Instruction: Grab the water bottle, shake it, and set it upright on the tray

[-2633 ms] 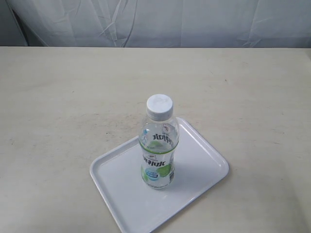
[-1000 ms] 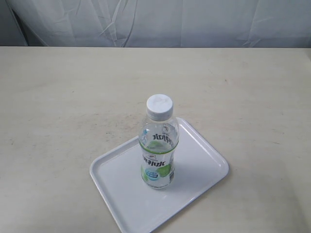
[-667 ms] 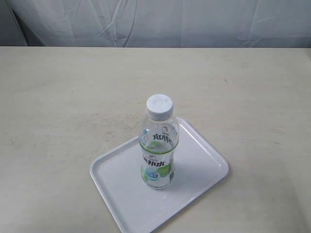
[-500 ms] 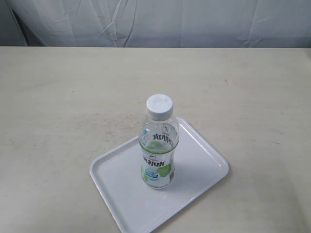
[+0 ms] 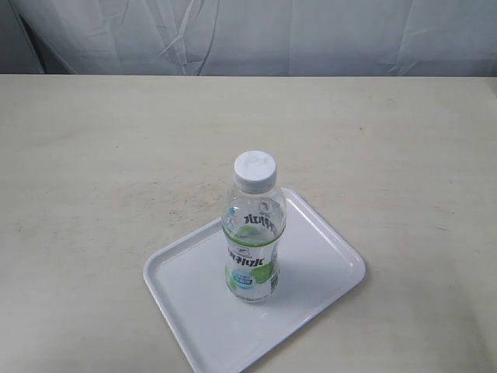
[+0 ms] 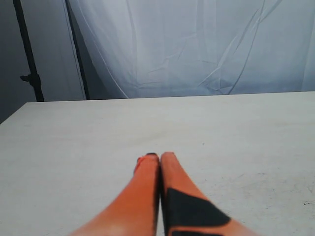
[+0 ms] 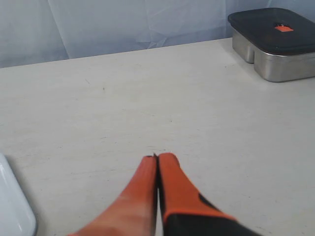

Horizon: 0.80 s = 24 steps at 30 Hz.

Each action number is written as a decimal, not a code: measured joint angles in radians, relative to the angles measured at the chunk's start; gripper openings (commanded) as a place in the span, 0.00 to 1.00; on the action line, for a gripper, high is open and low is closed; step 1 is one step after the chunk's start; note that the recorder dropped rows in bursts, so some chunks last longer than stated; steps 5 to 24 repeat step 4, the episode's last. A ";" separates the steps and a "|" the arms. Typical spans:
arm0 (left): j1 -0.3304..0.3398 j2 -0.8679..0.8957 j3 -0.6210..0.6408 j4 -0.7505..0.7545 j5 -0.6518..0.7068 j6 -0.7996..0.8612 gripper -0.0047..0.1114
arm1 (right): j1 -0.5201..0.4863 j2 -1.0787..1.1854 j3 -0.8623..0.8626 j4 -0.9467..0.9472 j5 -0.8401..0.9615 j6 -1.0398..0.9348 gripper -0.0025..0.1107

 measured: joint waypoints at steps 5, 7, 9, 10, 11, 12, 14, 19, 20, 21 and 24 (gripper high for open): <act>0.000 0.000 0.000 0.000 0.000 0.000 0.06 | 0.000 0.000 0.000 0.000 0.000 0.000 0.05; 0.000 0.000 0.000 0.000 0.000 0.000 0.06 | 0.000 0.000 0.000 0.000 0.000 0.000 0.05; 0.000 0.000 0.000 0.000 0.000 0.000 0.06 | 0.000 0.000 0.000 0.000 0.000 0.000 0.05; 0.000 0.000 0.000 0.000 0.000 0.000 0.06 | 0.000 0.000 0.000 0.000 0.000 0.000 0.05; 0.000 0.000 0.000 0.000 0.000 0.000 0.06 | 0.000 0.000 0.000 0.000 0.000 0.000 0.05; 0.000 0.000 0.000 0.000 0.000 0.000 0.06 | 0.000 0.000 0.000 0.000 0.000 0.000 0.05; 0.000 0.000 0.000 0.000 0.000 0.000 0.06 | 0.000 0.000 0.000 0.000 0.000 0.000 0.05; 0.000 0.000 0.000 0.000 0.000 0.000 0.06 | 0.000 0.000 0.000 0.000 0.000 0.000 0.05; 0.000 0.000 0.000 0.000 0.000 0.000 0.06 | 0.000 0.000 0.000 0.000 0.000 0.000 0.05; 0.000 0.000 0.000 0.000 0.000 0.000 0.06 | 0.000 0.000 0.000 0.000 0.000 0.000 0.05; 0.000 0.000 0.000 0.000 0.000 0.000 0.06 | 0.000 0.000 0.000 0.000 0.000 0.000 0.05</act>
